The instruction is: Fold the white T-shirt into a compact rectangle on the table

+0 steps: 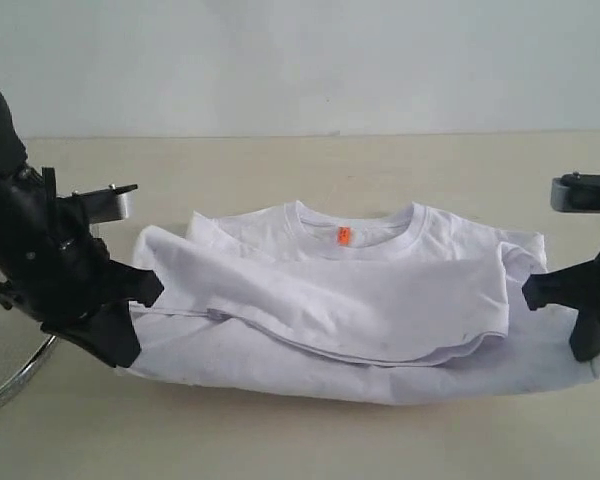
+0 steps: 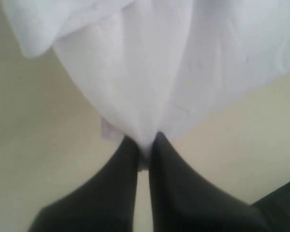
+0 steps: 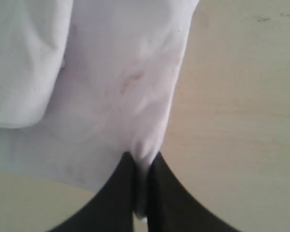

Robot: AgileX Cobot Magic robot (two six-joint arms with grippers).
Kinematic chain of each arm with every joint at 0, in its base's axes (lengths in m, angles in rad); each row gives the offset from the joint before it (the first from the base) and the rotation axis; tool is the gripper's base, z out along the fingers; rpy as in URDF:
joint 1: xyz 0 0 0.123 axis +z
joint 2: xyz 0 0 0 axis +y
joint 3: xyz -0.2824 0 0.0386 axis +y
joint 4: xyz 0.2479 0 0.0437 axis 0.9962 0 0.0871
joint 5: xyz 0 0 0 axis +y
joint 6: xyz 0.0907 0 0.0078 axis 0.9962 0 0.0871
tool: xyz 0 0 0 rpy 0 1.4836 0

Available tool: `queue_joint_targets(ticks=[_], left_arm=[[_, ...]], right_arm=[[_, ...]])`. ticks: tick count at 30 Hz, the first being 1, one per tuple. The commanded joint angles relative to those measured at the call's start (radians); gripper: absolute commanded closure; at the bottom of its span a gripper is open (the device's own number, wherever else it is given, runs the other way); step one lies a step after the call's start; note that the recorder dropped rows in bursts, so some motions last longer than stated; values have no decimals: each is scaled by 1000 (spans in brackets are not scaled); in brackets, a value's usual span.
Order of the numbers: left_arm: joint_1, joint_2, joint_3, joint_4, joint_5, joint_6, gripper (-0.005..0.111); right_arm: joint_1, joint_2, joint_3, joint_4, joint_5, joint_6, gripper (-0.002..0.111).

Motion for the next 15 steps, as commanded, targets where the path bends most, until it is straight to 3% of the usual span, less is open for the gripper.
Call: queue_joint_targets(ticks=[1,5,7,12,15], left_arm=[[-5,-41,65,2,-4,-9,102],[-5,-41,91,-75,-4,46,102],[-5,-41,94,-116,-4,87,102],[-5,-41,94,-125,-4,93,102],[-3,-41,94,-125,-4,106,102]], right_arm=[[-1,-54,46,-2,5,-1,108],[-1,-61,48,4,17,-3,105],[-1,-61,48,22,17,-21,95],[-1,-61,48,34,-10,-37,47],[-1,-63,48,37,-46,-40,48]])
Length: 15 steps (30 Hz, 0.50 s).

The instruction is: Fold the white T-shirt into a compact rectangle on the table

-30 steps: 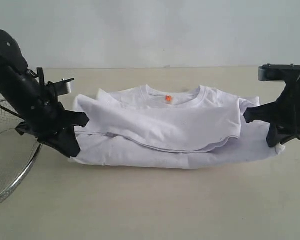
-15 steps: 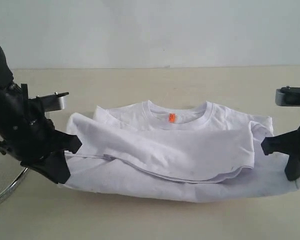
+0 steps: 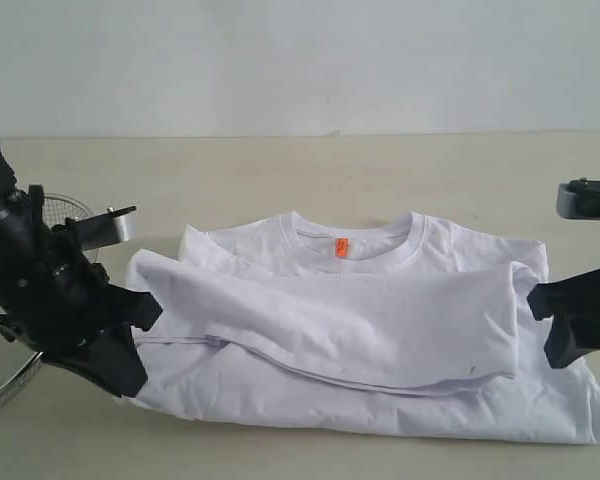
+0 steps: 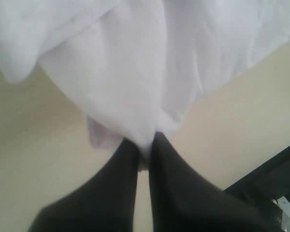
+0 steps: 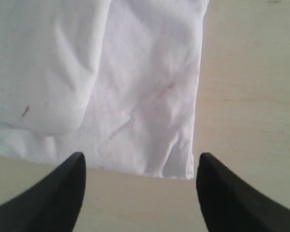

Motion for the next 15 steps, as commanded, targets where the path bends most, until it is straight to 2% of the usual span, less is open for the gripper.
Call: queue_joint_targets(ticks=[1,5,10,15], left_arm=[[-3,-12,5,-14,0,23,102],[-3,-12,3,-19,3,34,102],[-3,-21,-7,-17,33,75,102],[-3,-46,-7,1,24,75,102]], right_arm=[[-1,-10,2,19,-45,-31,52],[33,-10,2,112,-58,-192,67],[133,-10,19,81,-123,-201,67],[140,17,32,87,-158,-157,67]])
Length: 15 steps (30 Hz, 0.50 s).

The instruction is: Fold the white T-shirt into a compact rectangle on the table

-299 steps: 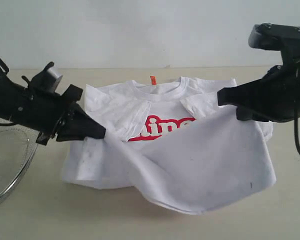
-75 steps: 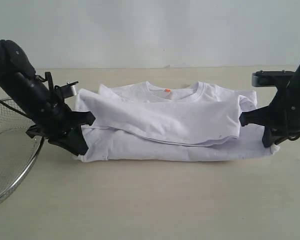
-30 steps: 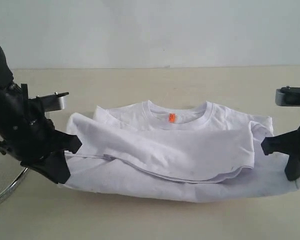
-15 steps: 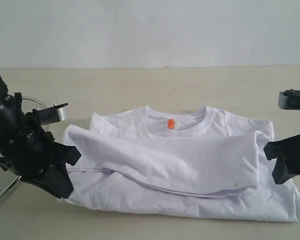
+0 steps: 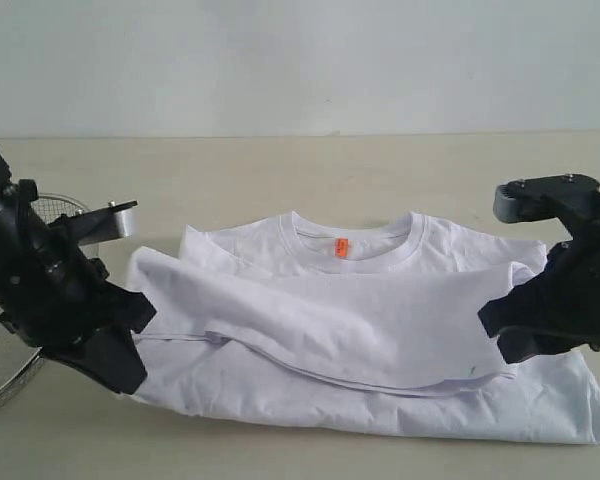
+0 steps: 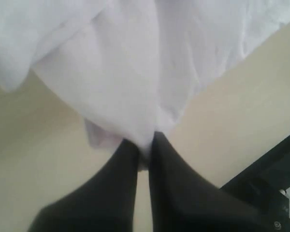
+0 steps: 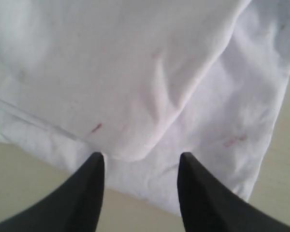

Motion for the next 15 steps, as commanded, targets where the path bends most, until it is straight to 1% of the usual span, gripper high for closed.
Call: queue_joint_targets(ticks=[1,7,9,11,15], left_arm=[[-3,-30,-5,6,3,4,102],[-3,-30,-5,10,1,-5,102],[-3,-30,-5,10,8,-5,99],[-3,-30,-5,10,13,-5,92],[-3,-30,-5,10,13,-16,66]], right_arm=[[3,18,8,-3,-31,19,67],[3,31,9,-1,-38,19,67],[3,31,9,-1,-42,21,67],[3,31,9,1,-45,23,67],[3,31,9,1,-47,26,67]])
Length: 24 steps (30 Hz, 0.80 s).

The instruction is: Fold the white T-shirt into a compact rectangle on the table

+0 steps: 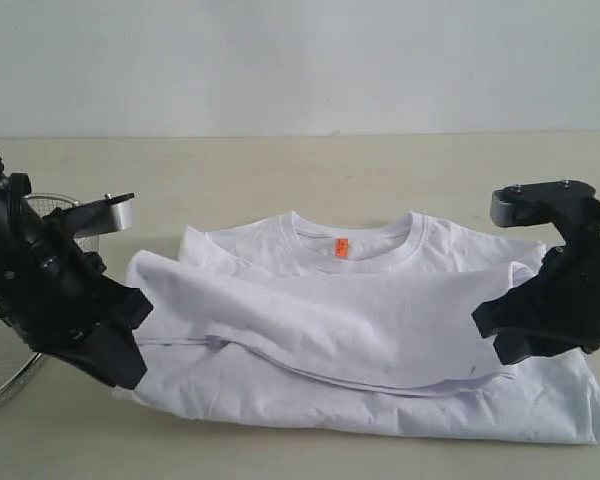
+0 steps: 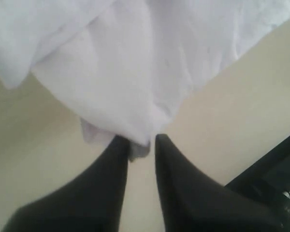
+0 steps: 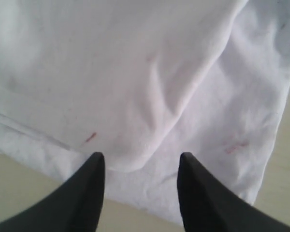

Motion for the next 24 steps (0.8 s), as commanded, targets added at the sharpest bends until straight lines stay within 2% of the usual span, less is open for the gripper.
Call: queue_joint_targets(ticks=[1,4,24], left_arm=[[-3,-7,-4,4,13,-28,60],[-3,-7,-4,4,13,-39,49],[-3,-7,-37,-23,15,-50,49]], right_arm=[[1,2,3,1,-12,4,67],[1,2,3,3,-19,16,67],[1,139,6,74,-96,42,69]])
